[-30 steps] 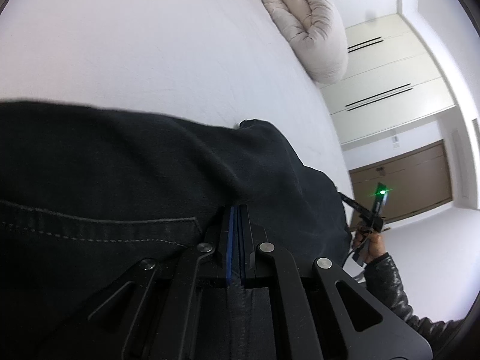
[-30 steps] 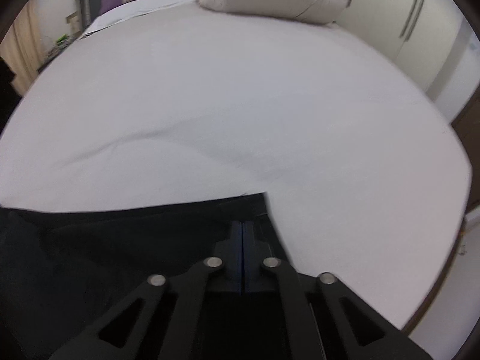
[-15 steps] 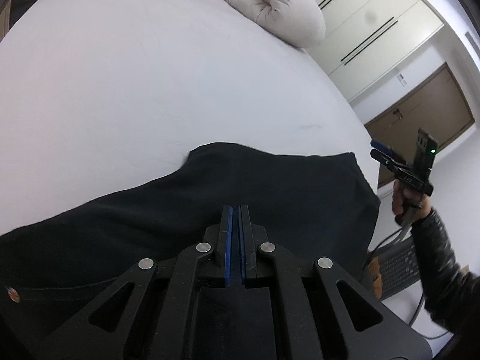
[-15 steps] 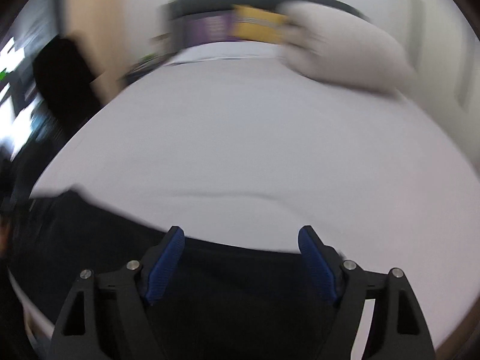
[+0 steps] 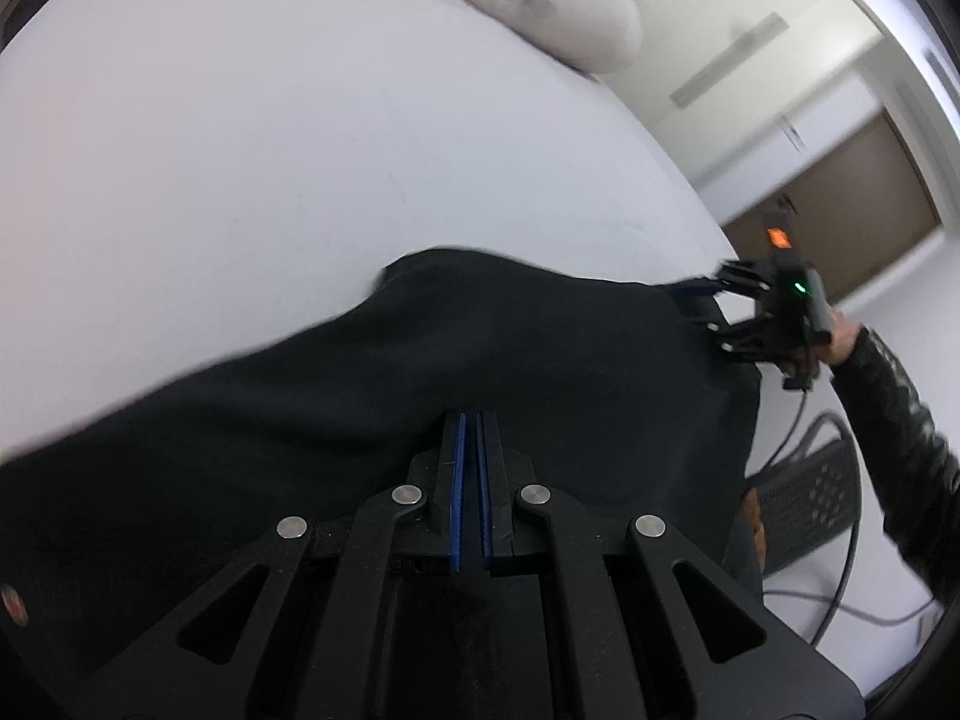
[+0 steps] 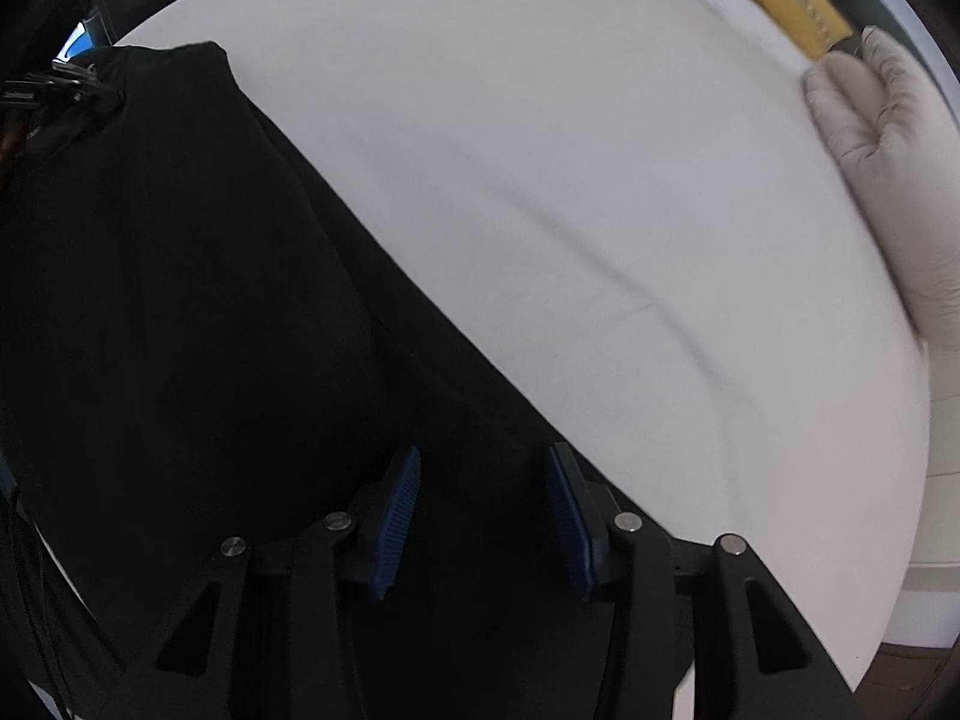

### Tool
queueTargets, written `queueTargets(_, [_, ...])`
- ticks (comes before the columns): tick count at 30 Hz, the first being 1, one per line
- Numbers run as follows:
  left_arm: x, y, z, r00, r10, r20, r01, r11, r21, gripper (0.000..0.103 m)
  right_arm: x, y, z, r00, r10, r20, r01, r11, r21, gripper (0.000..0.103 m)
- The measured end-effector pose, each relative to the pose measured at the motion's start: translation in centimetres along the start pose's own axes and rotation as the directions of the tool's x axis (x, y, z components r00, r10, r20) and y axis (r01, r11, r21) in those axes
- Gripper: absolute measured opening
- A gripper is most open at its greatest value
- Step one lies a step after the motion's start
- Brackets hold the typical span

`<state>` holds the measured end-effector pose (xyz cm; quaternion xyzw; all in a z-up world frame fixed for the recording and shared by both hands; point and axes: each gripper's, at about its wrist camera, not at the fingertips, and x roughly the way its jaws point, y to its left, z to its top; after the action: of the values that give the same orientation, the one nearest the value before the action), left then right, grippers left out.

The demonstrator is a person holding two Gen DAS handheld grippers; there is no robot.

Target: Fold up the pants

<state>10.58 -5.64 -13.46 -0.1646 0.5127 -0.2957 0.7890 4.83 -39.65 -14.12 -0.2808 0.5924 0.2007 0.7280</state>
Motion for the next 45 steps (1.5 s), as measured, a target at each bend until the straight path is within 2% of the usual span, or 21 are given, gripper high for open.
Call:
queueTargets(1, [0.4, -0.5, 0.5, 1.000, 0.014, -0.015, -0.014, 0.999, 0.032, 0.003, 0.3, -0.2, 0.1, 1.000, 0.008, -0.005, -0.008, 1.000, 0.014, 0.043])
queueTargets(4, [1.9, -2.0, 2.3, 0.998, 0.034, -0.057, -0.027, 0.993, 0.111, 0.003, 0.4, 0.5, 0.2, 1.000, -0.026, -0.001, 0.026, 1.000, -0.013, 0.004])
queueTargets(9, [5.5, -5.2, 4.4, 0.983, 0.050, -0.174, -0.001, 0.963, 0.271, 0.003, -0.2, 0.0, 0.0, 0.994, -0.109, 0.027, 0.109, 0.994, 0.016, 0.002])
queueTargets(12, [7.7, -4.9, 4.9, 0.973, 0.075, -0.217, -0.011, 0.959, 0.282, 0.003, -0.9, 0.5, -1.6, 0.991, -0.117, 0.057, 0.111, 0.988, 0.106, 0.002])
queueTargets(16, [7.8, -3.7, 6.2, 0.980, 0.113, -0.161, -0.074, 0.969, 0.234, 0.003, 0.0, 1.1, -2.5, 0.968, -0.245, 0.045, 0.236, 0.959, 0.155, 0.000])
queueTargets(19, [7.7, -3.1, 6.4, 0.980, 0.135, -0.145, -0.102, 0.971, 0.218, 0.003, 0.3, -0.7, -3.3, 0.965, -0.260, 0.035, 0.237, 0.922, 0.305, 0.000])
queueTargets(22, [7.4, -1.9, 5.7, 0.985, 0.120, -0.125, -0.096, 0.978, 0.186, 0.003, -1.2, -1.0, -4.1, 0.945, -0.322, 0.060, 0.269, 0.869, 0.416, 0.000])
queueTargets(24, [6.0, -1.4, 5.7, 0.983, 0.160, -0.085, -0.144, 0.975, 0.169, 0.003, -3.9, -0.3, -4.1, 0.948, -0.255, 0.190, 0.138, 0.867, 0.478, 0.002])
queueTargets(25, [5.1, -1.4, 5.6, 0.982, 0.175, -0.063, -0.163, 0.973, 0.166, 0.003, -5.2, 0.5, -3.7, 0.941, -0.222, 0.255, 0.080, 0.878, 0.471, 0.013])
queueTargets(26, [4.3, -1.6, 5.5, 0.983, 0.178, -0.050, -0.167, 0.972, 0.168, 0.003, -6.7, 1.8, -3.2, 0.928, -0.211, 0.307, 0.056, 0.893, 0.446, 0.038])
queueTargets(28, [2.8, -1.9, 5.1, 0.987, 0.148, -0.059, -0.133, 0.971, 0.198, 0.003, -8.7, 4.5, -2.2, 0.903, -0.181, 0.390, 0.020, 0.924, 0.382, 0.068])
queueTargets(29, [2.4, -2.1, 4.9, 0.988, 0.134, -0.077, -0.114, 0.969, 0.219, 0.003, -9.3, 5.8, -1.3, 0.898, -0.123, 0.423, -0.031, 0.940, 0.340, 0.071])
queueTargets(32, [2.3, -2.9, 4.2, 0.990, 0.053, -0.132, -0.017, 0.966, 0.259, 0.003, -8.0, 7.6, 0.8, 0.912, 0.007, 0.411, -0.126, 0.956, 0.264, 0.070])
queueTargets(34, [4.5, -3.2, 4.4, 0.981, 0.072, -0.180, -0.024, 0.967, 0.255, 0.003, -5.7, 6.9, 2.7, 0.926, 0.076, 0.370, -0.164, 0.963, 0.214, 0.056])
queueTargets(35, [5.9, -2.7, 4.5, 0.975, 0.102, -0.197, -0.054, 0.971, 0.235, 0.003, -4.4, 7.4, 3.2, 0.942, 0.088, 0.324, -0.160, 0.966, 0.202, 0.048])
queueTargets(38, [7.2, -0.6, 5.7, 0.985, 0.090, -0.148, -0.071, 0.989, 0.130, 0.003, -0.8, 7.2, 2.6, 0.979, 0.050, 0.200, -0.100, 0.963, 0.251, 0.047])
queueTargets(40, [7.3, -0.3, 6.2, 0.986, 0.112, -0.121, -0.099, 0.989, 0.109, 0.003, -0.5, 3.8, 1.4, 0.973, -0.009, 0.232, -0.083, 0.919, 0.386, 0.047])
queueTargets(41, [7.1, -0.3, 6.3, 0.985, 0.134, -0.111, -0.121, 0.986, 0.117, 0.003, -0.5, 2.2, 0.8, 0.976, -0.096, 0.198, -0.008, 0.885, 0.466, 0.046])
queueTargets(42, [6.8, -0.7, 6.4, 0.981, 0.171, -0.093, -0.157, 0.978, 0.139, 0.003, -0.6, -0.1, -0.1, 0.967, -0.219, 0.131, 0.104, 0.808, 0.580, 0.047])
queueTargets(44, [6.3, -1.7, 6.3, 0.973, 0.218, -0.072, -0.204, 0.965, 0.167, 0.003, -1.8, -3.6, -2.8, 0.959, -0.259, 0.116, 0.099, 0.688, 0.719, 0.047])
queueTargets(45, [5.8, -2.6, 6.1, 0.973, 0.223, -0.060, -0.208, 0.960, 0.185, 0.003, -3.1, -4.5, -4.0, 0.950, -0.268, 0.158, 0.064, 0.666, 0.743, 0.047])
